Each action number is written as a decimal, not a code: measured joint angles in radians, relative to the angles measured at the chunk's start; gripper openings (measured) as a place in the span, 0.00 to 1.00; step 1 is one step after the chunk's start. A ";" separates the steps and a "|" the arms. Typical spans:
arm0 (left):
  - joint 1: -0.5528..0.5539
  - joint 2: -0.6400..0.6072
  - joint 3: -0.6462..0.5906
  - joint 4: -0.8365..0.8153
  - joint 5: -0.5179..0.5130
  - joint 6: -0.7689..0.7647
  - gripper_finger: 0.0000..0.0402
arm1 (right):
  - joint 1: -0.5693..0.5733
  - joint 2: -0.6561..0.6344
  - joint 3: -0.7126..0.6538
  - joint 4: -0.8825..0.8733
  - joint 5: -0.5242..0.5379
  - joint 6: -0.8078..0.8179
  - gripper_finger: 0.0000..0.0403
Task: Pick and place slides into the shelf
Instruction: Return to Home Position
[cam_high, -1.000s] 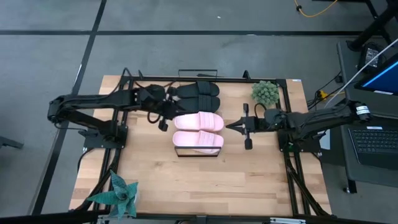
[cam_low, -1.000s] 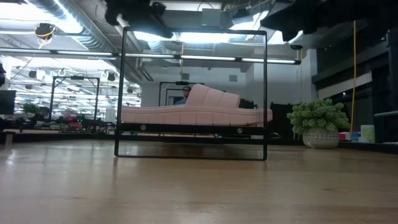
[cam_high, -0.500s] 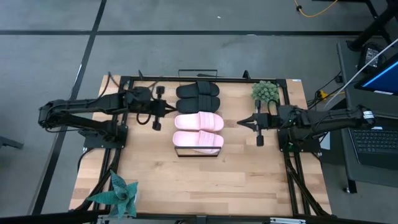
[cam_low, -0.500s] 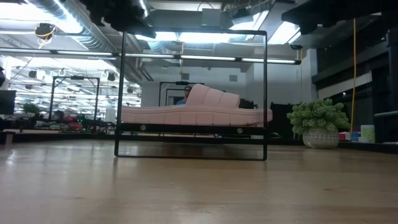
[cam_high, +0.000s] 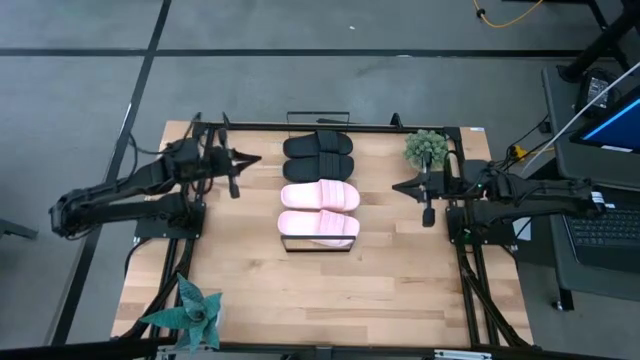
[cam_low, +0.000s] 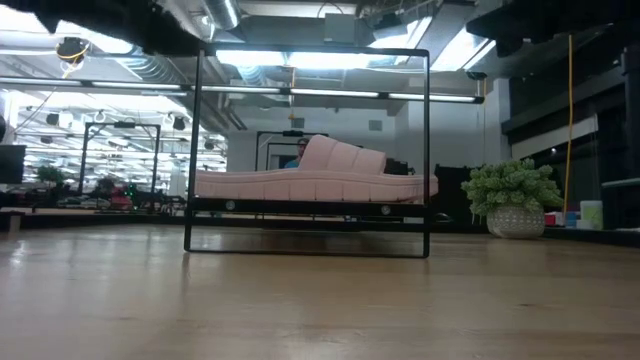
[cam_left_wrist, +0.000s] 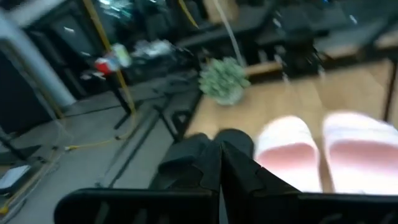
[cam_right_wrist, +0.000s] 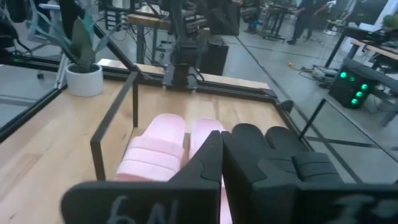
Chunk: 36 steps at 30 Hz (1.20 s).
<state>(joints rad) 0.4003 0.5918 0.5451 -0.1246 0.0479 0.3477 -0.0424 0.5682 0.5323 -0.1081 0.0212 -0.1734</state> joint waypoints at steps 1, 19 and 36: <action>0.016 -0.026 -0.024 0.024 0.000 -0.019 0.00 | -0.003 0.000 0.000 -0.004 0.000 -0.004 0.02; -0.100 -0.151 -0.436 0.488 0.075 -0.309 0.00 | -0.006 0.041 0.000 -0.039 -0.050 0.086 0.02; -0.350 -0.339 -0.436 0.372 -0.117 -0.162 0.00 | -0.006 0.067 0.000 0.010 -0.108 0.031 0.02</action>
<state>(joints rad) 0.0504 0.2523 0.1089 0.2477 -0.0688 0.1852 -0.0485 0.6350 0.5320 -0.0983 -0.0869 -0.1425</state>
